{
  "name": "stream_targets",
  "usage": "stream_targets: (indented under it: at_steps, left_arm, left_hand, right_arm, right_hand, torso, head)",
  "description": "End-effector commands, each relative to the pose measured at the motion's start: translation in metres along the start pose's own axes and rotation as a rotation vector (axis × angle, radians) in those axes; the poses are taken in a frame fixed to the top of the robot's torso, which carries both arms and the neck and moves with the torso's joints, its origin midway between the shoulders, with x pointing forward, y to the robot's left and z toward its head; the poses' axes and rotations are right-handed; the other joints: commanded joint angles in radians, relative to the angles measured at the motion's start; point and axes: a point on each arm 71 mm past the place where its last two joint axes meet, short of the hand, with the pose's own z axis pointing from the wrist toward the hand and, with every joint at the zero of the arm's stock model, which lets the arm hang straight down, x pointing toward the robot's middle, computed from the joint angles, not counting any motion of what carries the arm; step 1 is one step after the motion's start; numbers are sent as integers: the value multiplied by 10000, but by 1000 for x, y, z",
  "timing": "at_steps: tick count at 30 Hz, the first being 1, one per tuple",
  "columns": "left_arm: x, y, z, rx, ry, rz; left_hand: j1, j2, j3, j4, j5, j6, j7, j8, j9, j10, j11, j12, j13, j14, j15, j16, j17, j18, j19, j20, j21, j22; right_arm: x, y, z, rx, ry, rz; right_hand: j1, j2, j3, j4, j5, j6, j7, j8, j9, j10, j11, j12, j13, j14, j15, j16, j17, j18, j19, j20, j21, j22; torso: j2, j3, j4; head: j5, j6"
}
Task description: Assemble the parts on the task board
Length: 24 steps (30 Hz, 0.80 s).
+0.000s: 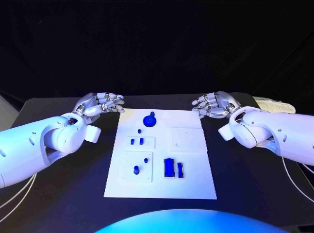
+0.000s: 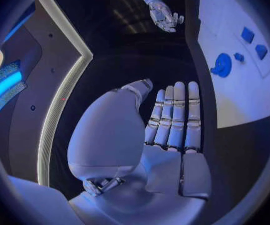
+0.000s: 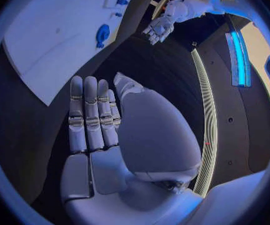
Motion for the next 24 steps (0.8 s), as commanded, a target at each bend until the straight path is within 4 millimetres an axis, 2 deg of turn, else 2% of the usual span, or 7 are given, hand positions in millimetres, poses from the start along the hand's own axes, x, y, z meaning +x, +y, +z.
stream_targets:
  at_steps: [1, 6, 7, 11, 16, 17, 24]
  left_arm:
    - [-12, -5, 4, 887, -1345, 16]
    - [-19, -3, 12, 1091, -1813, 138]
    - [-15, 1, 11, 514, -1212, 187]
    - [-13, 1, 10, 532, -1285, 181]
    - [-1, 1, 9, 606, -1630, 156]
    - [2, 1, 8, 623, -1722, 150]
    - [33, 1, 1, 735, -2612, 120]
  left_hand:
    - [21, -107, 389, -45, -25, -85, 0, -75, -3, 93, 130, -835, -209, -238, 230, -1475, -430, 55, -395, 298, -1083, -715]
    - [-173, -69, 506, -332, -51, -100, -67, -322, -139, 151, 418, -2320, -214, -624, 579, -3302, -945, 46, -490, 557, -2571, -1801]
    - [-4387, 2018, -4668, -2268, -2146, -8507, -1977, -3236, -2356, -9559, -1478, -4071, -830, -8308, -1116, -7094, -2210, -1690, -7383, -2332, -5015, -4229]
    - [-5530, 2018, -4668, -2268, -2146, -8507, -1977, -3236, -2356, -9559, -1478, -4071, -830, -8308, -1116, -7094, -2210, -1690, -7383, -2332, -5015, -4229]
    - [-7278, 2018, -4668, -2268, -2146, -8507, -1977, -3236, -2356, -9559, -1478, -4071, -830, -8308, -1116, -7094, -2210, -1690, -7383, -2332, -5015, -4229]
    - [-14492, 2018, -4668, -2268, -2146, -8507, -1977, -3236, -2356, -9559, -1478, -4071, -830, -8308, -1116, -7094, -2210, -1690, -7383, -2332, -5015, -4229]
    - [-14492, 2018, -4668, -2268, -2146, -8507, -1977, -3236, -2356, -9559, -1478, -4071, -830, -8308, -1116, -7094, -2210, -1690, -7383, -2332, -5015, -4229]
  right_arm:
    - [-10, 1, 10, -554, -516, 1353]
    - [-13, 1, 24, -734, -717, 1654]
    - [-13, -2, 22, -271, -755, 847]
    - [-8, 1, 21, -347, -824, 1037]
    - [14, 13, 19, -632, -1154, 1905]
    - [20, 16, 18, -690, -1244, 2133]
    - [63, 41, 6, -887, -1943, 3819]
  right_hand:
    - [-155, -233, 744, 6, -25, 68, 192, -289, -71, 101, 220, -969, -1635, -566, 359, -1653, -1021, 85, -536, 339, -874, -957]
    - [-755, -439, 1534, -657, -81, 41, 301, -1018, -146, 90, 511, -1752, -4406, -52, 638, -3877, -2641, 139, -1062, 769, -959, -3866]
    - [-4969, 1892, -3011, -2824, -1430, -8798, -1683, -3636, -2528, -3159, -1002, -2428, -6221, -10122, -532, -6547, -6654, -1702, -9855, -1618, -1578, -9790]
    - [-6139, 1892, -3011, -2824, -1430, -8798, -1683, -3636, -2528, -10768, -1002, -2428, -6221, -10122, -532, -6547, -6654, -1702, -9855, -1618, -1578, -9790]
    - [-7897, 1892, -3011, -2824, -1430, -8798, -1683, -3636, -2528, -10768, -1002, -2428, -6221, -10122, -532, -6547, -6654, -1702, -9855, -1618, -1578, -9790]
    - [-15108, 1892, -3011, -2824, -1430, -8798, -1683, -3636, -2528, -10768, -1002, -2428, -6221, -10122, -532, -6547, -6654, -1702, -9855, -1618, -1578, -9790]
    - [-15108, 1892, -3011, -2824, -1430, -8798, -1683, -3636, -2528, -10768, -1002, -2428, -6221, -10122, -532, -6547, -6654, -1702, -9855, -1618, -1578, -9790]
  torso:
    - [-125, 17, 1]
    - [-136, 59, 28]
    - [-115, 23, 12]
    - [-145, 40, 3]
    - [-283, 119, -43]
    - [-319, 141, -55]
    - [-618, 312, -153]
  head:
    - [61, 304]
    - [52, 575]
    - [46, 438]
    - [75, 519]
    - [210, 893]
    - [247, 993]
    - [539, 1802]
